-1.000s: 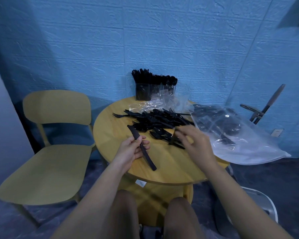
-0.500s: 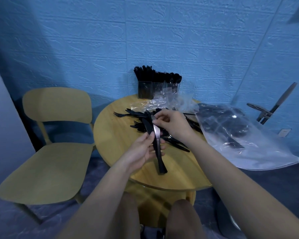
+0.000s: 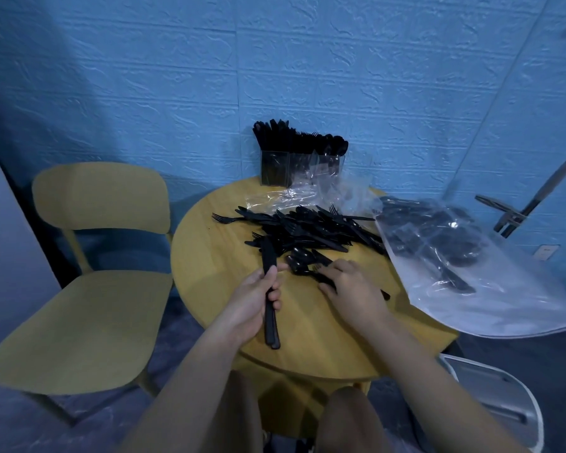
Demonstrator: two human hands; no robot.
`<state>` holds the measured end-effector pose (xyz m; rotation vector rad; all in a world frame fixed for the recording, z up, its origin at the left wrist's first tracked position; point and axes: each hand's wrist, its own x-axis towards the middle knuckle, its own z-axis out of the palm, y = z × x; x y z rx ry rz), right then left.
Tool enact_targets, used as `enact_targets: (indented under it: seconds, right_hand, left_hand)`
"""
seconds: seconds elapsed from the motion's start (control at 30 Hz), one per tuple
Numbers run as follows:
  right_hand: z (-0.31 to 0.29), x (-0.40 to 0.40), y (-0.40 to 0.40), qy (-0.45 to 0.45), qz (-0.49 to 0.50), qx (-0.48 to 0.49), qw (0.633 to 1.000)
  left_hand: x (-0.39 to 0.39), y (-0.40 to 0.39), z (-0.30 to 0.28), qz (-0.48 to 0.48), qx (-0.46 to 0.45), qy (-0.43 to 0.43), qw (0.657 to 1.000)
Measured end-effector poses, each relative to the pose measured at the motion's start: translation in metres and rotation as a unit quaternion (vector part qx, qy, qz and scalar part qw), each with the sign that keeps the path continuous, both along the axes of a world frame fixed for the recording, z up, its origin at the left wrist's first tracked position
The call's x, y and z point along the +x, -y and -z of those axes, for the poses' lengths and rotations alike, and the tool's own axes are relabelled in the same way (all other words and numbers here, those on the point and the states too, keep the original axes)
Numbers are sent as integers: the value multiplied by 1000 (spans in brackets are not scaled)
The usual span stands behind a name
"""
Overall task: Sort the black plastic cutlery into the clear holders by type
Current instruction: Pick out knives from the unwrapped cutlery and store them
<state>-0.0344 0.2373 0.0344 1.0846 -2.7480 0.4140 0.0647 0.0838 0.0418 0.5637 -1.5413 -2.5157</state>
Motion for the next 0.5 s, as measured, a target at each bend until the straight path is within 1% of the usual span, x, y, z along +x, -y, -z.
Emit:
enact_targets:
  seconds: [0.07, 0.1, 0.2, 0.27, 0.3, 0.37, 0.43, 0.5]
  right_hand:
    - [3, 7, 6, -26, -32, -3, 999]
    - [3, 10, 8, -16, -46, -14, 999]
    - [0, 9, 7, 79, -55, -111, 989]
    - [-3, -3, -1, 86, -12, -162, 983]
    - [-3, -10, -6, 72, 17, -159, 984]
    - [-3, -24, -12, 37, 53, -114, 991]
    - [-1, -30, -13, 14, 57, -56, 997]
    - [2, -27, -10, 22, 42, -49, 998]
  left_hand:
    - [0, 3, 2, -6, 9, -1, 1000]
    - [-1, 4, 2, -8, 24, -4, 1000]
    - [0, 11, 4, -16, 66, -10, 998]
    - [1, 14, 5, -20, 77, -9, 997]
    - [2, 16, 5, -22, 80, -7, 997]
    - [1, 17, 6, -30, 86, -2, 996]
    - [0, 19, 5, -42, 94, 2, 995]
    - [0, 19, 4, -47, 98, 2, 994]
